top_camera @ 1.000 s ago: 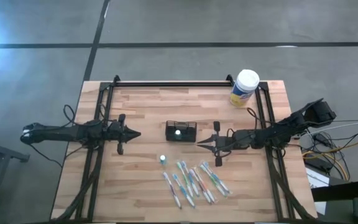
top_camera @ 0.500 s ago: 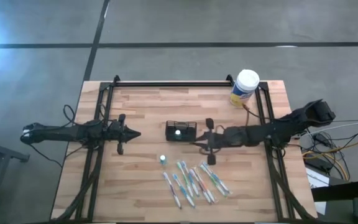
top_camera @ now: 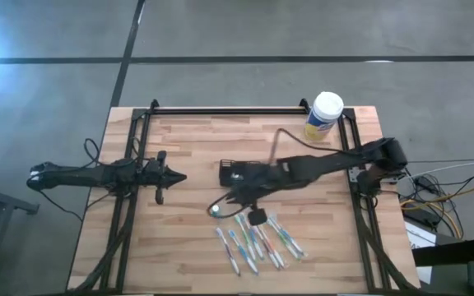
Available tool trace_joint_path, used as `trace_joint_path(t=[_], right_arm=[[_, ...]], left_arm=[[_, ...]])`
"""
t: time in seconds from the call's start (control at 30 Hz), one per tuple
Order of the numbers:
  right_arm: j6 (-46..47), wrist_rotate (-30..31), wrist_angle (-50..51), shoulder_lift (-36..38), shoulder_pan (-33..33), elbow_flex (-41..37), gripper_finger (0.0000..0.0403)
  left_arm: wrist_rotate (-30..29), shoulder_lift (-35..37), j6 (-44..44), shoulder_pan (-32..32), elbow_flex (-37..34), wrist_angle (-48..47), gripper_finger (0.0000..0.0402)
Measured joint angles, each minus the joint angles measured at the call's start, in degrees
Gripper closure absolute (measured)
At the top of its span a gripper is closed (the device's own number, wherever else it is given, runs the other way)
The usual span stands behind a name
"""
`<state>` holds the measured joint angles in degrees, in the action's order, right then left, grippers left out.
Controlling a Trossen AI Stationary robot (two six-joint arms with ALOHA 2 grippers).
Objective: Pick & Place toothbrushing station
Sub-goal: Put the blue mouthwash bottle into the black wire organizer
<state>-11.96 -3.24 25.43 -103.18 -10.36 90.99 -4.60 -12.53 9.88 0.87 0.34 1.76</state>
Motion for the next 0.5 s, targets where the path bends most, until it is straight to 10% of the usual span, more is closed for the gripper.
trace_joint_path(t=[0.5], right_arm=[[-14.09,-7.24,23.09,-25.05,1.26,27.16,0.0309]], left_arm=[[0.03,-0.9,-0.28,0.02,0.0,-0.07,0.039]])
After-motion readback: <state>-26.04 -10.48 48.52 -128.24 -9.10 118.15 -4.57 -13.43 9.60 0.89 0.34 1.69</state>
